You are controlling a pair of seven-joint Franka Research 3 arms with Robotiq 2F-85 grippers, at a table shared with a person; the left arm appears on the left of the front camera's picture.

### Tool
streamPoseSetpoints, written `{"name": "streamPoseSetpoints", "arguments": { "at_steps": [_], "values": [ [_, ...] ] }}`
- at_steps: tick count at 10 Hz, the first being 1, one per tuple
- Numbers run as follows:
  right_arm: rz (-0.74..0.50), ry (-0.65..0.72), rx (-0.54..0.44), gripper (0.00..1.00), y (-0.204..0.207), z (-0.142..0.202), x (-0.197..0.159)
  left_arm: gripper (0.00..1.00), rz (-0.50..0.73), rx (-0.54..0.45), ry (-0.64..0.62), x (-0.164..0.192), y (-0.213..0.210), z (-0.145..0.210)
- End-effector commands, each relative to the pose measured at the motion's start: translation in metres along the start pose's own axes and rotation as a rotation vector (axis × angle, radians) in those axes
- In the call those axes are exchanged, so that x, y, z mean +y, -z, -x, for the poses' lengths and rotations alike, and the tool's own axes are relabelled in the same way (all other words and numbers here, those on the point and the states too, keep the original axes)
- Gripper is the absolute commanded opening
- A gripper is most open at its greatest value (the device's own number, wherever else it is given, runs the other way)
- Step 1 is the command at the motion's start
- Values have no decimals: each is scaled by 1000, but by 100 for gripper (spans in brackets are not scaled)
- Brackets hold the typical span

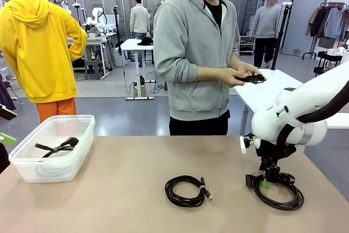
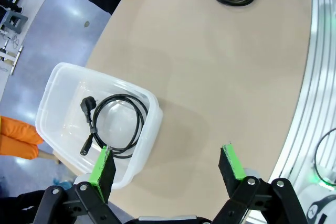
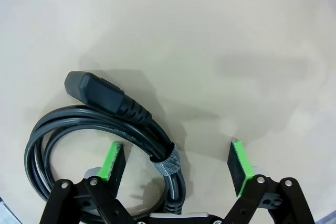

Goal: Organize and store the cables.
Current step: Place the Power Cable into the Organizing box.

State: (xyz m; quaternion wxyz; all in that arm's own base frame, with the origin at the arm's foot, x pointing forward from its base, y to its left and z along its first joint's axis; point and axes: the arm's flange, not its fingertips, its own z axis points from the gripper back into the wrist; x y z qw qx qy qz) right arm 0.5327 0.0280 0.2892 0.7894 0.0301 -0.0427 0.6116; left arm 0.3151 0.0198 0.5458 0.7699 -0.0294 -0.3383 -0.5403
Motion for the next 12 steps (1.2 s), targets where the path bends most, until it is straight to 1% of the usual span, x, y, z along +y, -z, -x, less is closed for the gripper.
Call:
{"name": "streamPoseSetpoints", "arguments": {
  "at_steps": [1, 2, 4, 5, 6, 7, 9, 12],
  "values": [
    [13, 17, 25, 40, -1, -4, -3, 100, -11, -1, -15, 2, 2, -2],
    [14, 13, 34, 0, -1, -5, -2, 100, -11, -1, -15, 2, 2, -2],
    [7, 7, 42, 0, -3, -6, -1, 100, -11, -1, -15, 2, 2, -2],
    [8, 9, 40, 14, -8, -7, -2, 100, -11, -1, -15, 2, 2, -2],
    [9, 0, 44, 5, -13, -9, 1, 100, -11, -1, -15, 2, 2, -2],
    [13, -7, 50, 0, -20, -10, 2, 100, -11, -1, -15, 2, 2, -2],
    [11, -12, 41, 0, -41, -15, 6, 100, -11, -1, -15, 2, 2, -2],
    [78, -43, 39, 0, -109, -25, 25, 100, -11, -1, -15, 2, 2, -2]
  ]
}}
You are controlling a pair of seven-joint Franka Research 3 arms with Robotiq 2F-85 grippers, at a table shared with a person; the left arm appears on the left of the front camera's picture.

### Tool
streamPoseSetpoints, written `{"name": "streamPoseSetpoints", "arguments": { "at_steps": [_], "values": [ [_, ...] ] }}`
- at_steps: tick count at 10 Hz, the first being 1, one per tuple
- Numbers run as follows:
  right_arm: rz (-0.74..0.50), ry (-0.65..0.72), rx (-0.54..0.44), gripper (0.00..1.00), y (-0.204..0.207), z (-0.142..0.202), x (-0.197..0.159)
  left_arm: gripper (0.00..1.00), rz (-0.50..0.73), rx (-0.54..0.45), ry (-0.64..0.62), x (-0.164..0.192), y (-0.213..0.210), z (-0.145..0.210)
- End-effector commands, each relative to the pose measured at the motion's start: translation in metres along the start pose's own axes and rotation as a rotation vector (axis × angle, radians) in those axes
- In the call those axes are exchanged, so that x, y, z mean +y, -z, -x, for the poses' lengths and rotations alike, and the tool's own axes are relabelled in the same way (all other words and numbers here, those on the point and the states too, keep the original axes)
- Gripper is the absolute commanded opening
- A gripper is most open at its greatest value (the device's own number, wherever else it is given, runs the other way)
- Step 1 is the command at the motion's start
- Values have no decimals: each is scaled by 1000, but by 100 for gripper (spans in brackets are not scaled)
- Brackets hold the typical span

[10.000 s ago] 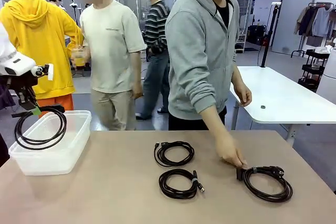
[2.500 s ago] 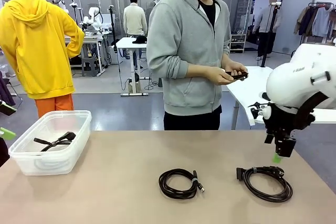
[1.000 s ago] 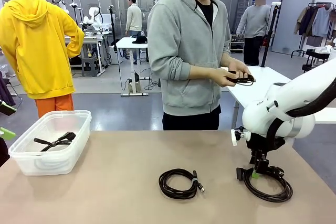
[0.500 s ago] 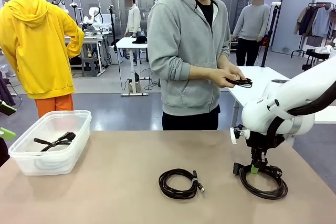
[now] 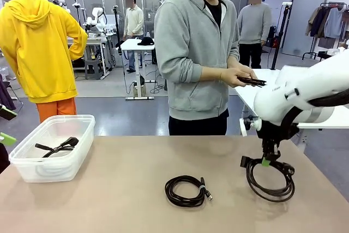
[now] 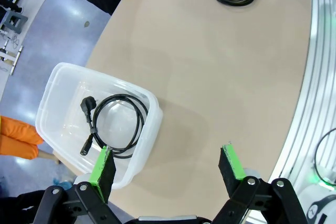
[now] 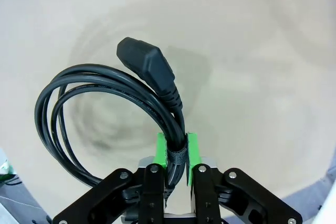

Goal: Organize and store the cables.
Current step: Place the Power Cable into the Organizing box.

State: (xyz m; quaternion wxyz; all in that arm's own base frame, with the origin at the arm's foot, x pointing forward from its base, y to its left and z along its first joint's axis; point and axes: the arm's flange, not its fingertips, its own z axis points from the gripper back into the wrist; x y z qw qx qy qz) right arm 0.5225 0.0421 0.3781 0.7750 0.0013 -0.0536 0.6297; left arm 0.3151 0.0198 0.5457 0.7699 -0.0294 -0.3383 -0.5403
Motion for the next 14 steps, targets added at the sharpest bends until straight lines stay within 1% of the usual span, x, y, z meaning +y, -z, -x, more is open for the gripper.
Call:
{"name": "streamPoseSetpoints", "arguments": {
  "at_steps": [1, 2, 3, 4, 9, 10, 11, 12, 13, 14],
  "values": [
    [30, -2, 27, 0, -40, -6, 16, 100, -12, -1, -15, 2, 2, -2],
    [23, -3, -4, 0, -52, -5, 20, 100, -12, -1, -15, 2, 2, -2],
    [23, -8, -3, 0, -58, -3, 25, 100, -12, -1, -15, 2, 2, -2],
    [31, -19, -6, 0, -48, -6, 13, 100, -12, -1, -15, 2, 2, -2],
    [31, -19, -6, 0, -48, -6, 13, 100, -12, -1, -15, 2, 2, -2],
    [12, -19, -4, 18, -45, -5, 16, 100, -12, -1, -15, 2, 2, -2],
    [59, -59, -2, 18, -55, -26, 30, 100, -12, -1, -15, 2, 2, -2],
    [78, -40, 40, 18, -65, -54, 37, 100, -12, -1, -15, 2, 2, -2],
    [76, -61, 10, 18, -74, -90, 47, 100, -12, -1, -15, 2, 2, -2],
    [69, -48, -8, 18, -81, -130, 58, 100, -12, -1, -15, 2, 2, -2]
  ]
}}
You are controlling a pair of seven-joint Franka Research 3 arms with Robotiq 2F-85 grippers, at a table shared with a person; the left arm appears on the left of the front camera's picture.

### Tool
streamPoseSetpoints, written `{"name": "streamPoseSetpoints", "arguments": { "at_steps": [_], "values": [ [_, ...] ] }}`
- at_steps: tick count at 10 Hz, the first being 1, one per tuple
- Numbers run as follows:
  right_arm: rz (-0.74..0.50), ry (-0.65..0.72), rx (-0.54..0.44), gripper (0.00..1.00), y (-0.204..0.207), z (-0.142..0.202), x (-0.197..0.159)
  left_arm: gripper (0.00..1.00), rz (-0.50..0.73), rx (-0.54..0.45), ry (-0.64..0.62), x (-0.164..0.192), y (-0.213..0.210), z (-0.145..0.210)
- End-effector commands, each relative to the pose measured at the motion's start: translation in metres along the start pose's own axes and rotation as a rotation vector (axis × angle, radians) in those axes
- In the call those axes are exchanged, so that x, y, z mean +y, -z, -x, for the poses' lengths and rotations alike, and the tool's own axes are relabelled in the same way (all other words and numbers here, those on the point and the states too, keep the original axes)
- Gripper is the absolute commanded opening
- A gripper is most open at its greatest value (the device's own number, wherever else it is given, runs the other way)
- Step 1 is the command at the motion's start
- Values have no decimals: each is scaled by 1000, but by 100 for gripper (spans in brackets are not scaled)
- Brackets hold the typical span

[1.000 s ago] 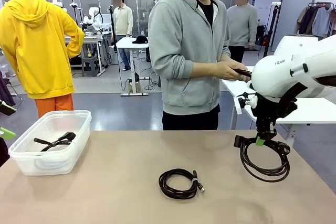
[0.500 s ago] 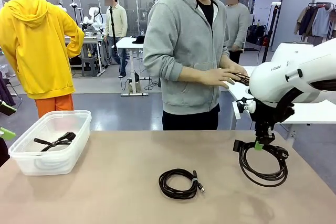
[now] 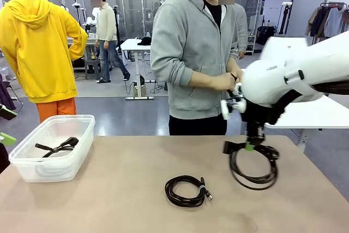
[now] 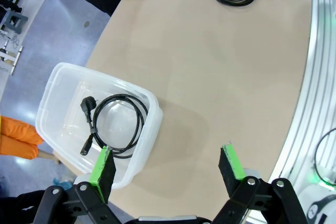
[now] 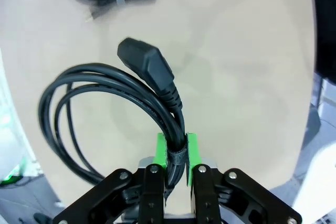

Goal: Organize and store the cables.
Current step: Place the Power Cable into the Organizing box.

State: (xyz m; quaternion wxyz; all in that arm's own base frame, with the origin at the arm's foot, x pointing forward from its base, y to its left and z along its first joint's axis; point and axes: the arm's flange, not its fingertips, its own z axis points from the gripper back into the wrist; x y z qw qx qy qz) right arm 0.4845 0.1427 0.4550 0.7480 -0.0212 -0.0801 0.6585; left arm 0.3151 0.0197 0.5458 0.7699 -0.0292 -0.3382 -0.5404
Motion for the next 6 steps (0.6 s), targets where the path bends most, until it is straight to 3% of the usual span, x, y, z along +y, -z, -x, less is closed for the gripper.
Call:
{"name": "streamPoseSetpoints", "arguments": {
  "at_steps": [1, 5, 6],
  "values": [
    [-18, 49, 18, 18, -11, -82, 8, 100, -11, -2, -16, 2, 2, -2],
    [-6, -30, 63, 18, 19, -236, 17, 100, -11, -2, -16, 2, 2, -2],
    [-18, -37, 69, 18, 25, -255, 22, 100, -11, -2, -16, 2, 2, -2]
  ]
}}
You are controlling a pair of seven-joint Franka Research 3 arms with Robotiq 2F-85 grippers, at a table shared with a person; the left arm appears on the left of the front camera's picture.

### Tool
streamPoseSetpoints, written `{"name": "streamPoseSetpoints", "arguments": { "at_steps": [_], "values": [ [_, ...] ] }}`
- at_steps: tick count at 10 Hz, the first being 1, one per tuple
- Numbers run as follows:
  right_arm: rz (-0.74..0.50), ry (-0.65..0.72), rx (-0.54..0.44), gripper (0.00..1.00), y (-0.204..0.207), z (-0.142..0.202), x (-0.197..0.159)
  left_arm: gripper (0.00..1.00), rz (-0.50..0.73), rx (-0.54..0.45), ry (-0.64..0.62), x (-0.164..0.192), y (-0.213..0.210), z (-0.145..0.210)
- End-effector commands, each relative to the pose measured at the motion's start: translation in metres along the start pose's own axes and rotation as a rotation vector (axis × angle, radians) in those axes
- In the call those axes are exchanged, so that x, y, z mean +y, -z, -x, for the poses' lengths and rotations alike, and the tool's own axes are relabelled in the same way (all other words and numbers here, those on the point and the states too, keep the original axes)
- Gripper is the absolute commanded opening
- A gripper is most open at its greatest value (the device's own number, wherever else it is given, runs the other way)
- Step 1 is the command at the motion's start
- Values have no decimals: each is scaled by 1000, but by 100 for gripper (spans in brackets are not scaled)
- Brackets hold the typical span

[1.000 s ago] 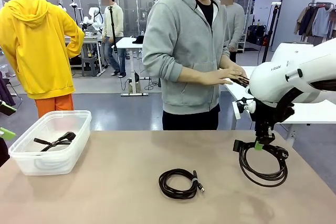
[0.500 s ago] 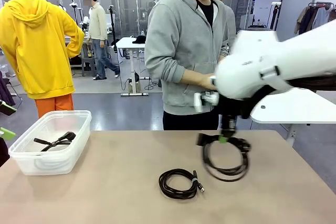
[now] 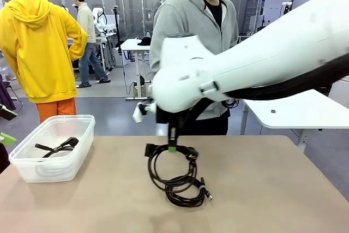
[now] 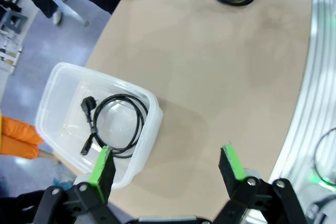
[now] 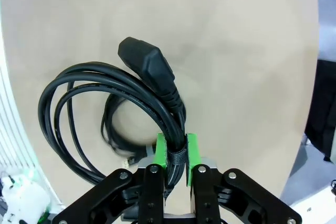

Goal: Organize and store the cables.
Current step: Place the Power Cable into the Organizing box.

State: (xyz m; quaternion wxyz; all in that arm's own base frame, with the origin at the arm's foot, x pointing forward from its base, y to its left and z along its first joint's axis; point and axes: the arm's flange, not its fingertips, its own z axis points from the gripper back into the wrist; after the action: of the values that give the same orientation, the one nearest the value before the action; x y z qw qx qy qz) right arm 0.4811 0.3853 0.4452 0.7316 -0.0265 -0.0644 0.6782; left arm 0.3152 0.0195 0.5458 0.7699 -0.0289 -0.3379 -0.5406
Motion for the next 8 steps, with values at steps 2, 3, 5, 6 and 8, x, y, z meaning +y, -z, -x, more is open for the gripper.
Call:
{"name": "streamPoseSetpoints", "arguments": {
  "at_steps": [2, 3, 5, 6, 8],
  "values": [
    [-3, 36, 25, 18, 8, -45, -11, 100, -11, -2, -16, 2, 2, -2],
    [-5, 44, 0, 18, 10, -54, -7, 100, -11, -2, -16, 2, 2, -2],
    [-37, 44, -17, 18, 33, -76, -1, 100, -11, -2, -16, 2, 2, -2],
    [-20, 73, -23, 18, 46, -86, 2, 100, -11, -2, -16, 2, 2, -2],
    [-18, 53, -51, 18, 72, -97, 9, 100, -11, -2, -16, 2, 2, -2]
  ]
}}
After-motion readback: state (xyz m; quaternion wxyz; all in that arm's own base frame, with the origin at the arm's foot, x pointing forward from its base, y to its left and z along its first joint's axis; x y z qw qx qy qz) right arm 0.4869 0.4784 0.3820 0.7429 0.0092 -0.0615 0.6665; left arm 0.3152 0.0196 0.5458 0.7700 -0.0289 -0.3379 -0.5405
